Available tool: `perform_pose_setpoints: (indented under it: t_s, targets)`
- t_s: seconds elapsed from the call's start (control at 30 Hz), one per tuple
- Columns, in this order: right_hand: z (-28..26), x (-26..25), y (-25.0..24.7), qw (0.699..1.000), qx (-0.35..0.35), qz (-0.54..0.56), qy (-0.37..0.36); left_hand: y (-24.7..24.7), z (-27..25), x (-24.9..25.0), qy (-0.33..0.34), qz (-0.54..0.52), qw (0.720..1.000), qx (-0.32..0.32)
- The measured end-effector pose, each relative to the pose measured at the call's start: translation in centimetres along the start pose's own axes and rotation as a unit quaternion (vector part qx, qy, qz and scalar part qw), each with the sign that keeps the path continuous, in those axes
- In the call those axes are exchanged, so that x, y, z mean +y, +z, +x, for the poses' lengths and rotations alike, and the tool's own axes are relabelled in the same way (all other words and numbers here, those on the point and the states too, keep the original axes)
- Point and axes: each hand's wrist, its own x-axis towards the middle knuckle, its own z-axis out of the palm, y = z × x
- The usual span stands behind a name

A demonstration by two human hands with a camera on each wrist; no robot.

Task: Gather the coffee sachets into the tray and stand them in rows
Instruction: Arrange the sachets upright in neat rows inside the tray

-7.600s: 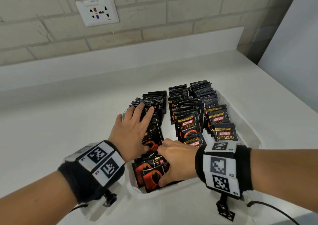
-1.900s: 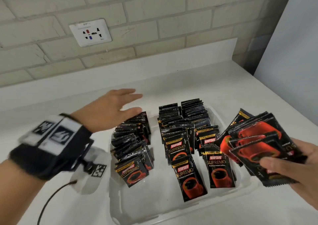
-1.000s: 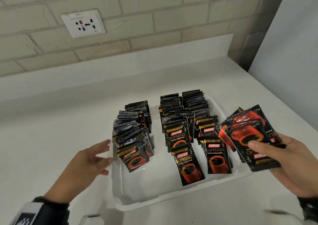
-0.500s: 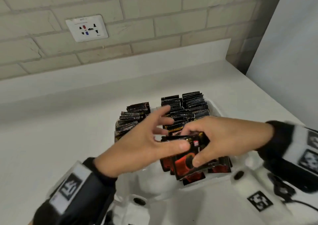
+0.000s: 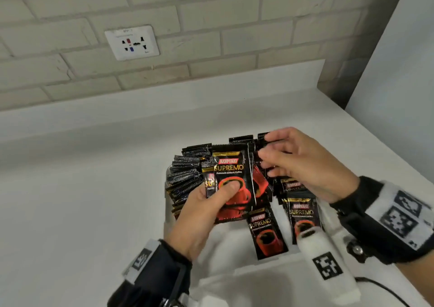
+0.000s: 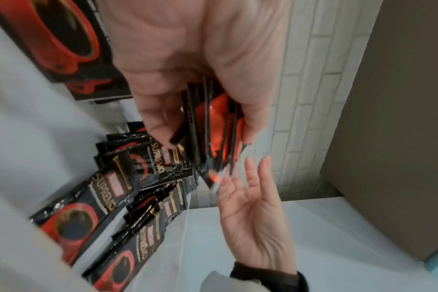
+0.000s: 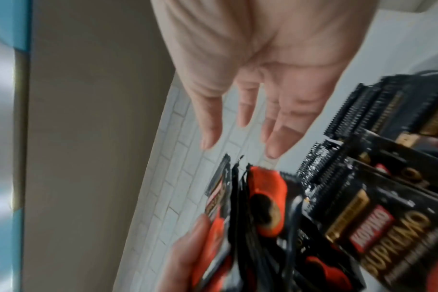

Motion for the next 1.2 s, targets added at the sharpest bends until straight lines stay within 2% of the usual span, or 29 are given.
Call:
perform_pose_setpoints:
  t_s: [0.1, 0.23, 0.53, 0.6, 0.7, 0.8, 0.87, 1.03, 1.2]
  targets:
    - [-1.6, 1.2, 0.9, 0.999, 0.0, -0.035, 0.014, 0.7, 0.1, -0.7, 0.035, -0.024, 0.998, 0.035]
    - [-2.0, 2.7, 1.9, 0.999, 0.032, -0.041, -0.008, 1.8, 0.0, -1.5, 0.071, -0.058, 0.995, 0.043]
    - [-2.3, 3.8, 2.5, 0.997, 0.022, 0.054, 0.046, 1.9, -0.4, -2.3, 0.102, -0.05, 0.993, 0.016]
    - [-2.2, 4.1, 2.4, 0.997, 0.027, 0.065, 0.046, 1.8, -0.4, -2.6, 0.087, -0.052, 0.995, 0.003]
    - [-2.0, 4.5, 2.0, 0.994, 0.045, 0.088, 0.043, 1.6, -0.4, -2.6, 0.02, -0.061, 0.998, -0.02]
    - [-1.9, 4.9, 1.7, 0.991, 0.07, 0.108, 0.041, 1.3, -0.3, -2.4, -0.05, -0.128, 0.99, -0.044]
    - [-2.0, 5.1, 1.7, 0.989, 0.076, 0.115, 0.049, 1.1, -0.2, -2.3, -0.06, -0.148, 0.986, -0.038]
    - [-2.8, 4.8, 2.0, 0.997, 0.035, 0.061, 0.033, 1.1, -0.2, -2.8, 0.027, -0.084, 0.996, -0.003]
    - [-3.5, 4.7, 2.0, 0.996, 0.068, 0.052, -0.011, 1.1, -0.2, -3.1, 0.08, -0.048, 0.996, 0.015]
